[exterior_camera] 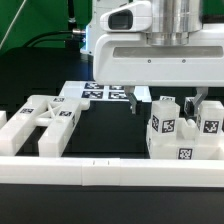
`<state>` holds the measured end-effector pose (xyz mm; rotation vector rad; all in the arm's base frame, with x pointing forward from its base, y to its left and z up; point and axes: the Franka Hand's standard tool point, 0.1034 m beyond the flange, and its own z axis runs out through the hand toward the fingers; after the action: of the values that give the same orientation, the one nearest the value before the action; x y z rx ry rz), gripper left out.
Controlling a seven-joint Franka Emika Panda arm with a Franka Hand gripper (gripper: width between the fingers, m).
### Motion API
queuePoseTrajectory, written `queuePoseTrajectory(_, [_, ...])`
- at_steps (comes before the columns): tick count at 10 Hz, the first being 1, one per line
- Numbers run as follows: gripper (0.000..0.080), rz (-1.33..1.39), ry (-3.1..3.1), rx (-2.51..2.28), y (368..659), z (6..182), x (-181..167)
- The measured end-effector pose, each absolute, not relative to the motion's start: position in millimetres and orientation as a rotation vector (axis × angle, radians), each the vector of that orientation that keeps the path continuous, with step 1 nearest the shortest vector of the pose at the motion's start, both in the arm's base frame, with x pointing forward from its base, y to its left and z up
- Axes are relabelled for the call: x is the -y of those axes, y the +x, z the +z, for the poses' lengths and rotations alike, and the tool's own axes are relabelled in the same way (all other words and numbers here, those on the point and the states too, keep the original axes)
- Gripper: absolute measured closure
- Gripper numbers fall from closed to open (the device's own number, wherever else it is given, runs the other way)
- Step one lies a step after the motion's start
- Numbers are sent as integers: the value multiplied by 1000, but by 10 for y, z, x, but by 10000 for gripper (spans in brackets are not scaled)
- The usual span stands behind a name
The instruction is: Assemble chair
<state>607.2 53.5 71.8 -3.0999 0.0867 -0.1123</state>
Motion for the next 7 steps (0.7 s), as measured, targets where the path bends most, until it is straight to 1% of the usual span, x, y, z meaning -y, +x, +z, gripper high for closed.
queuePoseTrajectory(2, [151, -114, -3108, -3, 6074, 720, -529])
queuePoseTrajectory(4, [409, -114, -3109, -3, 6074, 719, -525])
queuePoseTrajectory(5, [409, -113, -3107, -43, 6074, 719, -526])
queuePoseTrajectory(6, [514, -113, -3107, -55, 6074, 719, -526])
queuePoseTrajectory(7, [514, -112, -3104, -105, 6074, 719, -526])
